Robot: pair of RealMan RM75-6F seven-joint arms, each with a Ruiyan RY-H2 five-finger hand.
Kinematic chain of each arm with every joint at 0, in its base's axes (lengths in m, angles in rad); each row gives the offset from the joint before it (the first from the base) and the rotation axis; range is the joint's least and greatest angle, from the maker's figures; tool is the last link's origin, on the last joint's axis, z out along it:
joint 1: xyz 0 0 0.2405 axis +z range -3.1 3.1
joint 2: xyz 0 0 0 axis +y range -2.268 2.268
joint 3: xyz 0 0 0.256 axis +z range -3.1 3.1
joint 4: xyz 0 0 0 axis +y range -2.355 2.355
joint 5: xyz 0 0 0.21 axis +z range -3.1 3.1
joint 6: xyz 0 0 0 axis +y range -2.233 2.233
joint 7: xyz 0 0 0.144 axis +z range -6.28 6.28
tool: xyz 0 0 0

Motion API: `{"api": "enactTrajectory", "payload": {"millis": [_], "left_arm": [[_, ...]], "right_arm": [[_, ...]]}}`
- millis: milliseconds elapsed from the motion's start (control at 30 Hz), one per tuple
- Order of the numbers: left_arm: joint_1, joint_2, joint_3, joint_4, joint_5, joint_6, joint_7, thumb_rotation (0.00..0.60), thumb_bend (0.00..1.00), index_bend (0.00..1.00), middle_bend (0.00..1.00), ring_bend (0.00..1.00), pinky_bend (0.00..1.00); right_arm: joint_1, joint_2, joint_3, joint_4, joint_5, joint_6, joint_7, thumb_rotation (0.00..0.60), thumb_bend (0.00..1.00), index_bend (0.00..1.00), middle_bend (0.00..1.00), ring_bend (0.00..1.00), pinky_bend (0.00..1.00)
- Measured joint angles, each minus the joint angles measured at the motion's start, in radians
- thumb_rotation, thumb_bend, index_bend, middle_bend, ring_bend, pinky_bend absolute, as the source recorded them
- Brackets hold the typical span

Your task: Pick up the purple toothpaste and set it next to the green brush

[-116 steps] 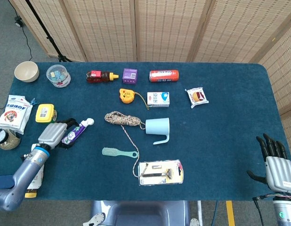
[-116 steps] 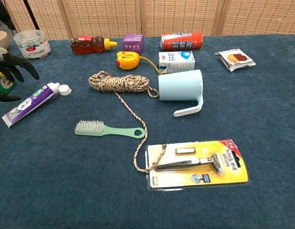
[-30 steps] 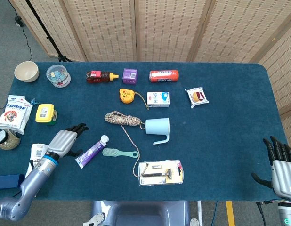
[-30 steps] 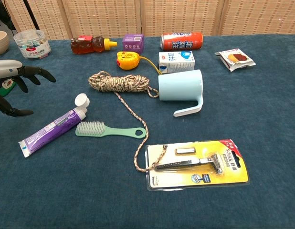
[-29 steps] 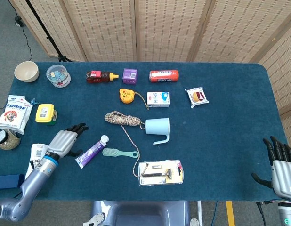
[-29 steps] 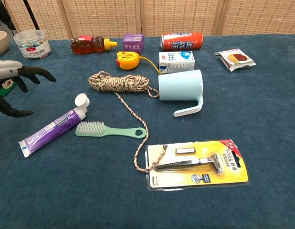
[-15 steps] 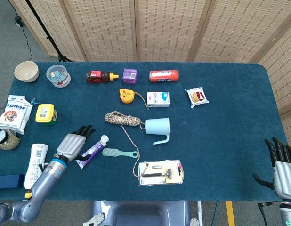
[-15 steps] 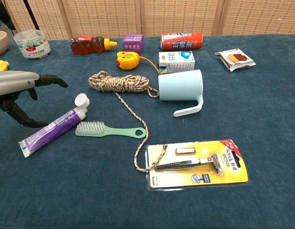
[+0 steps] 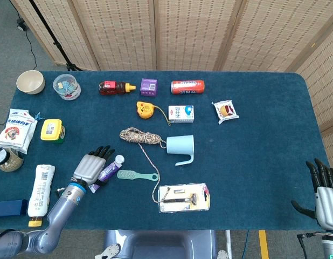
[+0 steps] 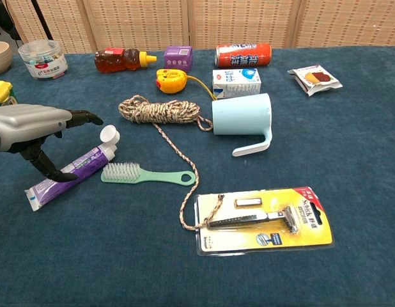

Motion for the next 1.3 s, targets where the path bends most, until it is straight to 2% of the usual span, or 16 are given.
{"api": "enactTrajectory", "payload": {"millis": [467,733,867,1000,1067,1167,1300], "left_arm": [[-0.029,-0.033,-0.006,0.086,-0.085,0.020,0.046,0.504,0.23,0.01,0.00,0.00,0.22],[-0.050,-0.026,-0.032,0.164,-0.141,-0.007,0.037,0.502,0.23,0.01,0.00,0.00,0.22],[-0.054,-0.017,-0.048,0.176,-0.147,-0.015,0.007,0.503,0.23,0.05,0.00,0.00,0.22],[-0.050,0.005,-0.047,0.168,-0.098,-0.032,-0.037,0.506,0.23,0.10,0.01,0.01,0.21],[-0.045,0.015,-0.043,0.163,-0.057,-0.039,-0.064,0.513,0.23,0.15,0.04,0.05,0.21],[-0.037,0.033,-0.034,0.158,0.023,-0.059,-0.126,0.551,0.23,0.23,0.09,0.12,0.21],[-0.028,0.058,-0.018,0.163,0.131,-0.098,-0.215,0.595,0.23,0.28,0.12,0.15,0.21]], "right_arm": [[-0.007,0.001,-0.002,-0.009,-0.004,0.003,0.000,0.600,0.16,0.00,0.00,0.00,0.00],[-0.007,0.000,-0.002,-0.020,-0.009,0.006,-0.014,0.600,0.16,0.00,0.00,0.00,0.00],[-0.009,0.000,-0.002,-0.025,-0.011,0.009,-0.020,0.600,0.16,0.00,0.00,0.00,0.00],[-0.010,0.000,-0.001,-0.026,-0.014,0.012,-0.022,0.600,0.16,0.00,0.00,0.00,0.00],[-0.010,0.000,-0.001,-0.026,-0.015,0.011,-0.021,0.600,0.16,0.00,0.00,0.00,0.00],[-0.010,0.000,-0.001,-0.025,-0.017,0.011,-0.019,0.600,0.16,0.00,0.00,0.00,0.00],[-0.012,0.001,-0.001,-0.024,-0.020,0.014,-0.017,0.600,0.16,0.00,0.00,0.00,0.00]]}}
